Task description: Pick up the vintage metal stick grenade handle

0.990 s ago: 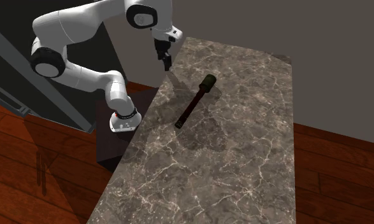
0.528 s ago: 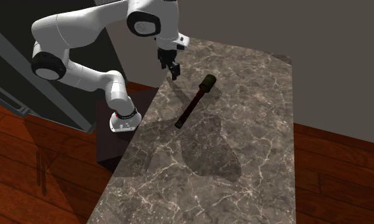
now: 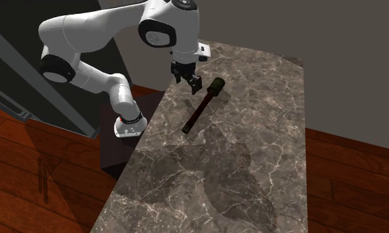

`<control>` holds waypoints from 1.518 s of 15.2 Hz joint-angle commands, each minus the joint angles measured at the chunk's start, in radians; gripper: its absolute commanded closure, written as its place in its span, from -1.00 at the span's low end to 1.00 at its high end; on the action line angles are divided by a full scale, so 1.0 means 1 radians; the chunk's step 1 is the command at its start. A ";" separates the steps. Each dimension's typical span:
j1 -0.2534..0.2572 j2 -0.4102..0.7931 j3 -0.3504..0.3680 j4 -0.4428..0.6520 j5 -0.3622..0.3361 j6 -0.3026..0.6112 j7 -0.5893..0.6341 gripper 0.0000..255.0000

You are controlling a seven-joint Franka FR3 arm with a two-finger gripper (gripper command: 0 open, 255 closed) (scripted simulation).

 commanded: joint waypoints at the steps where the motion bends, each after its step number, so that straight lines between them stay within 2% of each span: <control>1: 0.017 0.051 -0.060 0.061 -0.004 0.006 -0.102 -1.00; 4: 0.050 0.146 -0.156 0.169 0.013 0.010 -0.251 -1.00; 7: 0.083 0.266 -0.264 0.297 0.063 0.008 -0.414 -1.00; 8: 0.085 0.277 -0.272 0.308 0.069 0.007 -0.427 -1.00; 15: 0.073 0.236 -0.265 0.171 0.045 0.109 -0.409 -1.00; 17: 0.073 0.235 -0.265 0.171 0.045 0.109 -0.409 -1.00; 18: 0.073 0.235 -0.266 0.169 0.045 0.110 -0.410 1.00; 23: 0.073 0.235 -0.266 0.169 0.044 0.110 -0.410 1.00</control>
